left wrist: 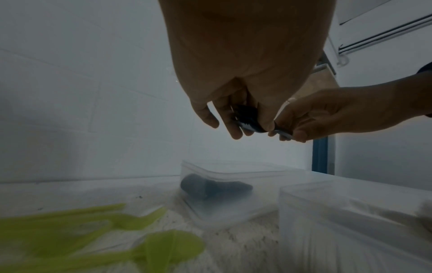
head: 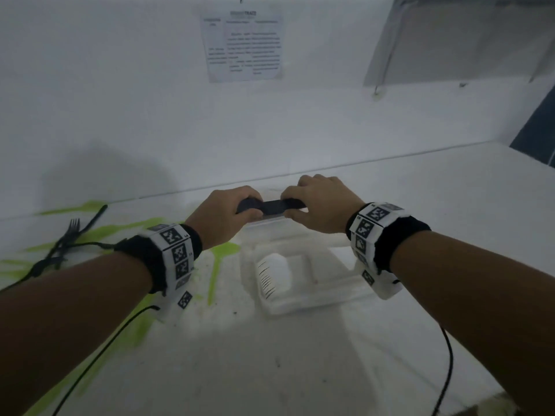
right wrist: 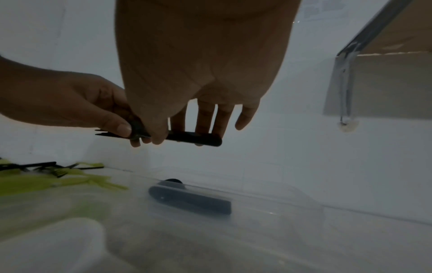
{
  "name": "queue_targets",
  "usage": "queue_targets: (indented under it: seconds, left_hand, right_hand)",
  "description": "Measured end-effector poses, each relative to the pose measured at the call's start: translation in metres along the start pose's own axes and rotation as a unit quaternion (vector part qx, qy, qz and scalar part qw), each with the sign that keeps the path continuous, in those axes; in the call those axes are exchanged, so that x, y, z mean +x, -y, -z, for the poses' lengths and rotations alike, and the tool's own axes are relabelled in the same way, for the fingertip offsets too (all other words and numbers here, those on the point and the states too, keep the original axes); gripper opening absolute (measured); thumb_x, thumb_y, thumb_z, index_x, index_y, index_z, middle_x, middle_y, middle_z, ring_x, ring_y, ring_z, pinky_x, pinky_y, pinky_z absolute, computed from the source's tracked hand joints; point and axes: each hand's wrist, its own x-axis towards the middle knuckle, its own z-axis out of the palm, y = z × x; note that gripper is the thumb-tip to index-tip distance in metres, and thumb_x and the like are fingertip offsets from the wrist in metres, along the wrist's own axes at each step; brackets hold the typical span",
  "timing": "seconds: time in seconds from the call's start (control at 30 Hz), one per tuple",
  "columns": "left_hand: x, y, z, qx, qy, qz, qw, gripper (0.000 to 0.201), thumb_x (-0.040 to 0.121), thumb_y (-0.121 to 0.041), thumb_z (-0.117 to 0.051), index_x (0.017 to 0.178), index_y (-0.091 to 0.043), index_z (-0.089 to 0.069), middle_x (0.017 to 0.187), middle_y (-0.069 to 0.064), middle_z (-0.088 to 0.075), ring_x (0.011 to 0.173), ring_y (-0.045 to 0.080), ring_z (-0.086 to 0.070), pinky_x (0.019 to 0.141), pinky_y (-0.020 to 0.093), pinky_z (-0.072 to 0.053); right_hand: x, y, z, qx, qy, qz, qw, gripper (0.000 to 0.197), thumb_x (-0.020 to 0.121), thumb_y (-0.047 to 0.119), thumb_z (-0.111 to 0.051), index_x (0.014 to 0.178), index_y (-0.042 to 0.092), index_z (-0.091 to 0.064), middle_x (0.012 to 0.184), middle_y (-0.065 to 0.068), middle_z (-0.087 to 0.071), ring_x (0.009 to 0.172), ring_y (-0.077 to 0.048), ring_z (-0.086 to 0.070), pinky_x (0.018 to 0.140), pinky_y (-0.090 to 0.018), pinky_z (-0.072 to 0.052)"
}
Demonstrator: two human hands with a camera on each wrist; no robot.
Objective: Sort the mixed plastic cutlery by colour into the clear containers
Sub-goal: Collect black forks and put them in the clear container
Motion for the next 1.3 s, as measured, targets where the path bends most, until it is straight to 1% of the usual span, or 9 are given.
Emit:
queue_targets:
  seconds: [0.4, 0.5, 0.6, 0.7, 0.8, 0.9, 1.0, 1.2, 1.3]
  left_hand:
    - [0.080, 0.019, -0.030, 0.049, 0.024, 0.050, 0.997, 0.015, 0.093, -0.027, -0.073, 0.107, -0.024, -0.073, 0.102, -0.010, -0.072, 0.093, 0.008, -0.064, 0.083, 0.024, -0.045]
    - [0.084, 0.028, -0.031, 0.105, 0.060, 0.080, 0.989, 0.039, 0.095, -0.039, -0.069, 0.130, -0.022, -0.063, 0.132, -0.011, -0.058, 0.126, 0.011, -0.048, 0.110, 0.029, -0.029]
    - [0.090, 0.035, -0.027, 0.107, 0.097, 0.147, 0.979, 0.064, 0.092, -0.045, -0.057, 0.150, -0.022, -0.042, 0.158, 0.000, -0.038, 0.147, 0.020, -0.027, 0.117, 0.037, -0.021]
    - [0.103, 0.050, -0.030, 0.170, 0.174, 0.150, 0.958, 0.089, 0.089, -0.038, -0.073, 0.160, -0.022, -0.022, 0.168, 0.002, -0.019, 0.153, 0.023, -0.019, 0.122, 0.039, -0.020]
    - [0.112, 0.063, -0.037, 0.180, 0.211, 0.170, 0.945, 0.100, 0.080, -0.048, -0.082, 0.159, -0.026, -0.025, 0.160, -0.001, -0.036, 0.143, 0.022, -0.040, 0.116, 0.037, -0.034]
    - [0.114, 0.073, -0.043, 0.158, 0.166, 0.174, 0.958, 0.070, 0.080, -0.040, -0.083, 0.140, -0.028, -0.047, 0.135, -0.007, -0.059, 0.119, 0.019, -0.058, 0.095, 0.032, -0.045]
    - [0.112, 0.077, -0.046, 0.114, 0.146, 0.171, 0.968, 0.054, 0.080, -0.030, -0.083, 0.127, -0.027, -0.054, 0.123, -0.008, -0.064, 0.106, 0.017, -0.061, 0.085, 0.030, -0.044]
    - [0.112, 0.078, -0.048, 0.067, 0.159, 0.168, 0.971, 0.050, 0.084, -0.022, -0.078, 0.128, -0.021, -0.054, 0.127, 0.001, -0.058, 0.107, 0.020, -0.060, 0.089, 0.033, -0.048]
    - [0.111, 0.080, -0.049, 0.056, 0.163, 0.168, 0.971, 0.054, 0.085, -0.021, -0.077, 0.132, -0.020, -0.052, 0.127, 0.005, -0.051, 0.114, 0.023, -0.057, 0.098, 0.040, -0.049]
  right_hand:
    - [0.085, -0.052, -0.021, 0.048, 0.098, 0.092, 0.990, 0.030, 0.100, 0.044, -0.055, 0.128, 0.032, -0.058, 0.103, 0.006, -0.053, 0.097, -0.018, -0.053, 0.083, -0.038, -0.045]
    - [0.101, -0.059, -0.033, 0.042, 0.143, 0.088, 0.985, 0.028, 0.098, 0.041, -0.062, 0.123, 0.030, -0.063, 0.100, 0.006, -0.051, 0.098, -0.021, -0.056, 0.080, -0.037, -0.046]
    - [0.112, -0.069, -0.042, 0.010, 0.195, 0.088, 0.977, 0.030, 0.093, 0.041, -0.070, 0.119, 0.026, -0.069, 0.102, 0.005, -0.054, 0.100, -0.023, -0.058, 0.079, -0.032, -0.041]
    - [0.116, -0.072, -0.049, 0.009, 0.226, 0.090, 0.970, 0.032, 0.093, 0.039, -0.071, 0.121, 0.024, -0.071, 0.109, 0.003, -0.065, 0.106, -0.024, -0.061, 0.086, -0.033, -0.048]
    - [0.120, -0.071, -0.054, 0.011, 0.234, 0.101, 0.967, 0.024, 0.093, 0.034, -0.069, 0.115, 0.025, -0.076, 0.098, 0.005, -0.066, 0.097, -0.023, -0.063, 0.078, -0.029, -0.046]
    - [0.128, -0.067, -0.053, 0.018, 0.250, 0.101, 0.963, 0.018, 0.089, 0.030, -0.073, 0.106, 0.025, -0.078, 0.088, 0.007, -0.063, 0.085, -0.019, -0.059, 0.074, -0.028, -0.045]
    - [0.136, -0.062, -0.054, 0.012, 0.263, 0.109, 0.958, 0.025, 0.086, 0.031, -0.077, 0.108, 0.020, -0.072, 0.095, 0.004, -0.062, 0.090, -0.020, -0.058, 0.074, -0.029, -0.044]
    - [0.155, -0.044, -0.059, -0.039, 0.268, 0.115, 0.956, 0.025, 0.083, 0.029, -0.079, 0.098, 0.020, -0.060, 0.086, 0.007, -0.056, 0.085, -0.019, -0.055, 0.060, -0.027, -0.038]
    - [0.160, -0.033, -0.062, -0.106, 0.303, 0.110, 0.941, 0.012, 0.097, 0.023, -0.064, 0.105, 0.014, -0.064, 0.103, -0.002, -0.060, 0.092, -0.021, -0.055, 0.069, -0.028, -0.042]
